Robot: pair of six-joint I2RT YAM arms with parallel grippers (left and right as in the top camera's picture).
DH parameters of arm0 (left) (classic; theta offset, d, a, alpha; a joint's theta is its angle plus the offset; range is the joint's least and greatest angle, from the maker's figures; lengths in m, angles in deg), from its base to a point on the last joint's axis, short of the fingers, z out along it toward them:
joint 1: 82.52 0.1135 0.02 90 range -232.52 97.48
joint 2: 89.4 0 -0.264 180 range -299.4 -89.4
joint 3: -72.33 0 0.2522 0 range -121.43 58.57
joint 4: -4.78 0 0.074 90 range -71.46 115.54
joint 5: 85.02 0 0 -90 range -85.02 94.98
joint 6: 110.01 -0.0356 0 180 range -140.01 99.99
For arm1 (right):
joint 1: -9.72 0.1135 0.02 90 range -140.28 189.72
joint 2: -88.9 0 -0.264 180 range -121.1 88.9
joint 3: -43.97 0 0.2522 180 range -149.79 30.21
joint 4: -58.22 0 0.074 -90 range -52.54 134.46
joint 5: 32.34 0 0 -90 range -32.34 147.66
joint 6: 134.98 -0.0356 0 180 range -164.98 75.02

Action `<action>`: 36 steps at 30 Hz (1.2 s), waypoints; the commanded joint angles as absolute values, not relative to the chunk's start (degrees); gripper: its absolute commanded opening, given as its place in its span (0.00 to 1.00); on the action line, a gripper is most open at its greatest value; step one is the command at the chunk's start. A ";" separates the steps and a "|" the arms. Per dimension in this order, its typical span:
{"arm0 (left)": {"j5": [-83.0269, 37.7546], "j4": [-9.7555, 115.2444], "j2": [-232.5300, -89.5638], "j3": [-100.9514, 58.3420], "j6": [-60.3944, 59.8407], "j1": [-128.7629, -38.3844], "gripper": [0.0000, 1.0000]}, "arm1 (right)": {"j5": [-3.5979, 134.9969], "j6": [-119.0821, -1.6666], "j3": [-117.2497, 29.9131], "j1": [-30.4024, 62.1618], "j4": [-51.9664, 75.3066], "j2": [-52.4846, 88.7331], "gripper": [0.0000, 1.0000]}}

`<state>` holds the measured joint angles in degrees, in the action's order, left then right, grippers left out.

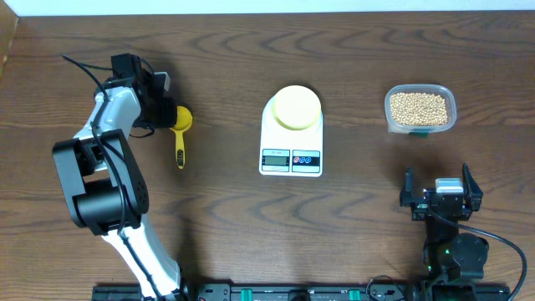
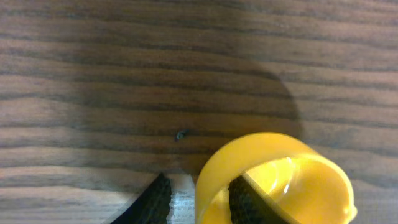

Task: Scoop item into bowl and weigh 50g on scale
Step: 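Reach the left gripper forward to the yellow scoop handle, then grasp the yellow scoop with the left gripper and lift it toward the scale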

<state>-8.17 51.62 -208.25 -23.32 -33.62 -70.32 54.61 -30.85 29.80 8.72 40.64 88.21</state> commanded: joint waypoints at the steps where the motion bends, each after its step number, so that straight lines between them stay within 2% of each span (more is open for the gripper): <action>1: -7.90 51.47 -209.03 -24.06 -33.90 -70.38 0.19 | 54.17 -30.78 29.89 8.59 40.44 88.51 0.99; 6: -7.90 50.96 -209.03 -24.06 -33.93 -70.38 0.08 | 54.17 -30.78 29.89 8.59 40.44 88.51 0.99; 9: -7.90 50.72 -208.97 -24.06 -33.42 -70.38 0.08 | 54.17 -30.78 29.89 8.59 40.44 88.51 0.99; 13: -8.10 49.91 -206.76 -24.28 -26.71 -70.38 0.07 | 54.17 -30.80 29.89 8.59 40.44 88.51 0.99; 19: -9.37 52.38 -194.32 -24.45 -21.82 -71.74 0.08 | 54.17 -30.78 29.89 8.59 40.44 88.51 0.99; 27: -9.33 54.44 -177.06 -24.43 -18.12 -80.57 0.07 | 54.17 -30.78 29.89 8.59 40.44 88.51 0.99; 36: -8.47 55.92 -171.70 -24.43 -17.07 -89.55 0.07 | 54.17 -30.78 29.89 8.59 40.44 88.51 0.99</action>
<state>-8.63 55.18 -172.31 -24.34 -18.17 -87.85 54.61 -30.85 29.80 8.72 40.64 88.21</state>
